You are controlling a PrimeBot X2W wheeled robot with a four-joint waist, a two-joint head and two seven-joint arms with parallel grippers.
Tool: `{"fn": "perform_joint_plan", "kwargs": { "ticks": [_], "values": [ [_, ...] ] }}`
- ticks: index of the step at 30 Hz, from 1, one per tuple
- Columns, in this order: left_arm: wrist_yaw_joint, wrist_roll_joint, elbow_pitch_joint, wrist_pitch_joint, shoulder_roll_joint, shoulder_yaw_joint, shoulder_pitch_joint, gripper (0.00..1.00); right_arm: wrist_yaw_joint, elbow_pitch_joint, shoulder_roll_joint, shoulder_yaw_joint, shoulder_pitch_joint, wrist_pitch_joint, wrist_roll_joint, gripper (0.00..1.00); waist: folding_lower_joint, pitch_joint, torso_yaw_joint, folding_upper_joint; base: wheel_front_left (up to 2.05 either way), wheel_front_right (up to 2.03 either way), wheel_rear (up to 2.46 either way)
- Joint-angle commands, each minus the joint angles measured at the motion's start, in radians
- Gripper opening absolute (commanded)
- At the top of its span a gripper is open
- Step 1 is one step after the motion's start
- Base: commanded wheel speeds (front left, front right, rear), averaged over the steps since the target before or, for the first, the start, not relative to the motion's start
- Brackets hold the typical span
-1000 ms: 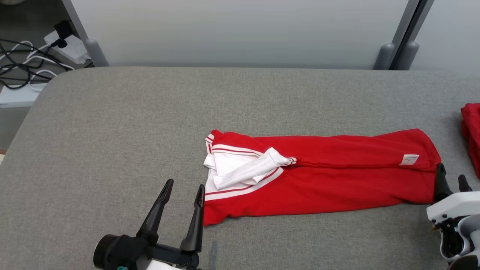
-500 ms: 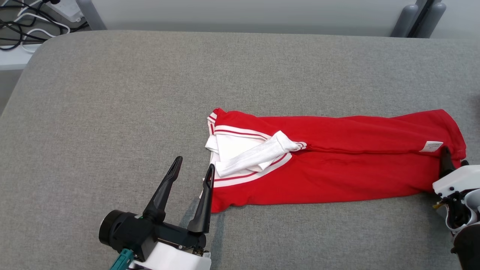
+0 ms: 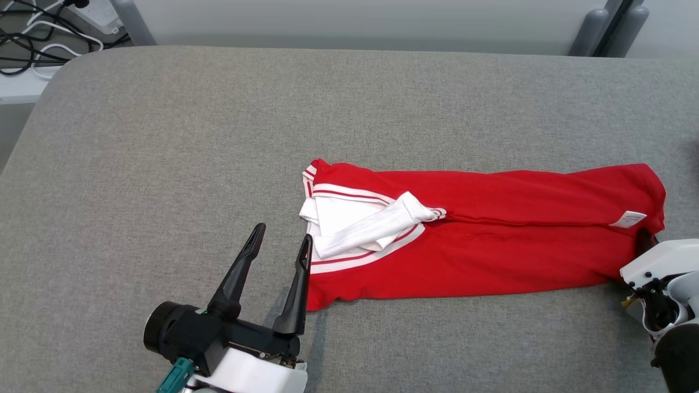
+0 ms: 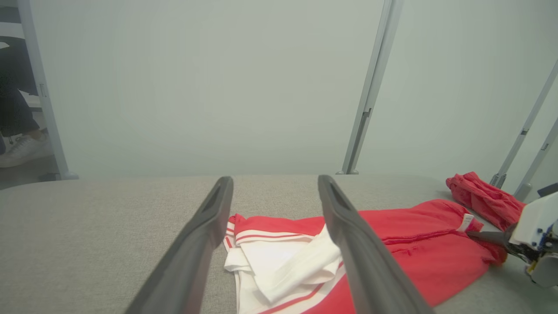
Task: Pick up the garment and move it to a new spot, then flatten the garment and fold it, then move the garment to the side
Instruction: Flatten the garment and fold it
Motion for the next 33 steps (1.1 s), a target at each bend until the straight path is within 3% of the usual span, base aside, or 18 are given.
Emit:
{"fn": "perform_joint_plan", "kwargs": {
  "ticks": [1,14,19,33],
  "values": [
    [-0.008,-0.013,-0.024,-0.010,0.000,0.034,-0.038,1.00,0.000,-0.023,-0.001,0.032,0.017,0.005,0.006,0.00,0.0000,-0.002,0.001,0.0000,0.00,0.00,0.00],
    [-0.003,-0.025,-0.019,-0.010,0.000,0.042,-0.014,1.00,0.000,-0.118,-0.096,0.098,0.089,-0.028,0.067,0.00,0.0000,-0.079,-0.013,0.0000,0.00,0.00,0.00],
    [-0.002,-0.030,-0.017,-0.010,0.000,0.039,-0.003,1.00,0.000,-0.162,-0.106,0.117,0.105,-0.012,0.102,0.00,0.0000,-0.106,-0.017,0.0000,0.00,0.00,0.00],
    [0.012,-0.062,-0.014,-0.010,0.000,0.031,0.033,1.00,0.000,-0.533,-0.105,0.254,0.207,0.058,0.239,0.00,0.0000,-0.178,0.024,0.0000,0.00,0.00,0.00]
  ]
}}
